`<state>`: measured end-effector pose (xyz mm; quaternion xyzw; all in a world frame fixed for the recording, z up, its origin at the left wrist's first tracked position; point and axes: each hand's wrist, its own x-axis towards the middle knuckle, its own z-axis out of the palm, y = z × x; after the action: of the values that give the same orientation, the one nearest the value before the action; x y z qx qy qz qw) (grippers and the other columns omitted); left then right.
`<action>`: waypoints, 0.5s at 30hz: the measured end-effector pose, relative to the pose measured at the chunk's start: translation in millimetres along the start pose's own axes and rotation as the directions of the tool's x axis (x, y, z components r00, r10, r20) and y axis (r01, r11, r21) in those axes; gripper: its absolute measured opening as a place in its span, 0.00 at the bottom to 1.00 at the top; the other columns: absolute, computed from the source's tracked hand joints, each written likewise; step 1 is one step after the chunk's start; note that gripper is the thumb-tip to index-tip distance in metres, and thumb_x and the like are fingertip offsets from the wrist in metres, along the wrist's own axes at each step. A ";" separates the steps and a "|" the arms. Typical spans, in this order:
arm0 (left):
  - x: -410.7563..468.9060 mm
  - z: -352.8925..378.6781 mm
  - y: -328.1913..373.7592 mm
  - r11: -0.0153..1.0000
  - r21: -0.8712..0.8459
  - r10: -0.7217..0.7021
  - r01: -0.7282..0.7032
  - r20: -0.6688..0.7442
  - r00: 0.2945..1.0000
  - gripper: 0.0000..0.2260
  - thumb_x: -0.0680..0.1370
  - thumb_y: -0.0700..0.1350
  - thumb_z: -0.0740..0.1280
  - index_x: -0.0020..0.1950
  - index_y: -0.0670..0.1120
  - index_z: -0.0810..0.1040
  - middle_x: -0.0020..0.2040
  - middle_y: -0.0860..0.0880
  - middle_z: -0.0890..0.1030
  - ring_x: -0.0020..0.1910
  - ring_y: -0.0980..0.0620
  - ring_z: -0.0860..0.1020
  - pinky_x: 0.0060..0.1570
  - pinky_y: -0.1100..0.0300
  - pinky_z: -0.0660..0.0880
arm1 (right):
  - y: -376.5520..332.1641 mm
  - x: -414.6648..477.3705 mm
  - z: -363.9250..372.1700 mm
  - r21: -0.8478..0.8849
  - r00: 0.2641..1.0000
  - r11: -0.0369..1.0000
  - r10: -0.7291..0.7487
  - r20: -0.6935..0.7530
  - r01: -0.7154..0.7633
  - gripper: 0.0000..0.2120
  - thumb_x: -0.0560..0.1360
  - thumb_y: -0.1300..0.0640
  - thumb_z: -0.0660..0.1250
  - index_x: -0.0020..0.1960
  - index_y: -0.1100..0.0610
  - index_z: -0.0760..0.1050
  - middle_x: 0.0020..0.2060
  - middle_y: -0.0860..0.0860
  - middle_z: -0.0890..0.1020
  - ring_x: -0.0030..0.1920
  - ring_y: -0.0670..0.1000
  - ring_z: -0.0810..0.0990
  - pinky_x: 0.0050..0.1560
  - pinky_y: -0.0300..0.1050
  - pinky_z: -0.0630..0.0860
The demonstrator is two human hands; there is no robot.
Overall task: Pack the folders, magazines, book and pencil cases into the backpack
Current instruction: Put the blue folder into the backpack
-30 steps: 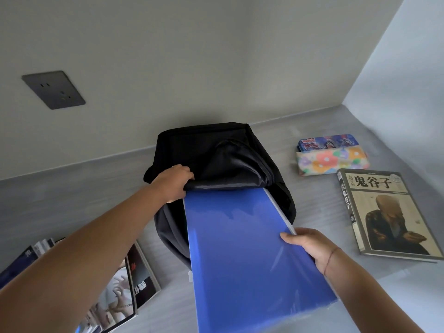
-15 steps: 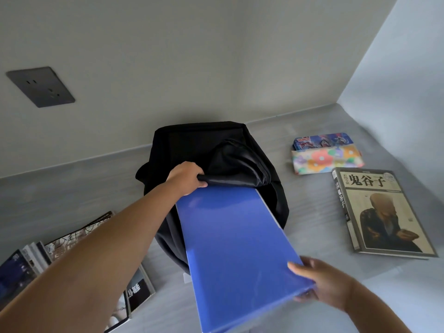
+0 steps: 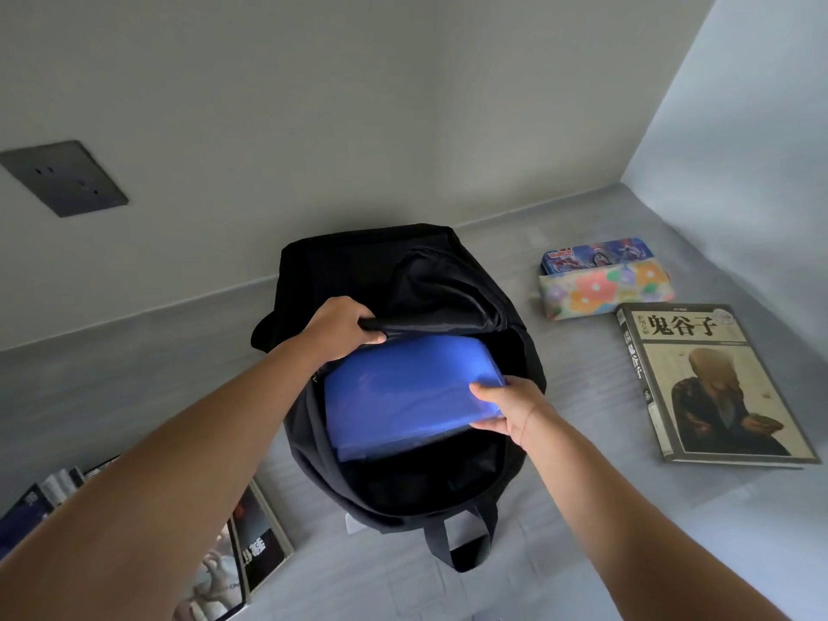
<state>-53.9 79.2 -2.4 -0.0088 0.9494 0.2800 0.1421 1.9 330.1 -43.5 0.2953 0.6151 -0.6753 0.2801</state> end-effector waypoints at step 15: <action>-1.2 8.6 -2.6 1.000 -0.026 0.016 -0.016 0.005 1.000 0.10 0.74 0.46 0.72 0.52 0.43 0.83 0.43 0.47 0.81 0.46 0.48 0.79 0.46 0.60 0.72 | 15.2 6.0 12.8 0.068 0.991 0.997 0.037 -0.127 -0.028 0.24 0.76 0.70 0.63 0.70 0.67 0.60 0.45 0.65 0.77 0.22 0.53 0.81 0.24 0.43 0.80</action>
<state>-50.3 81.5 -10.3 -0.0022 0.9453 0.2937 0.1423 8.4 315.9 -57.2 0.3570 0.6043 -0.6702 0.2411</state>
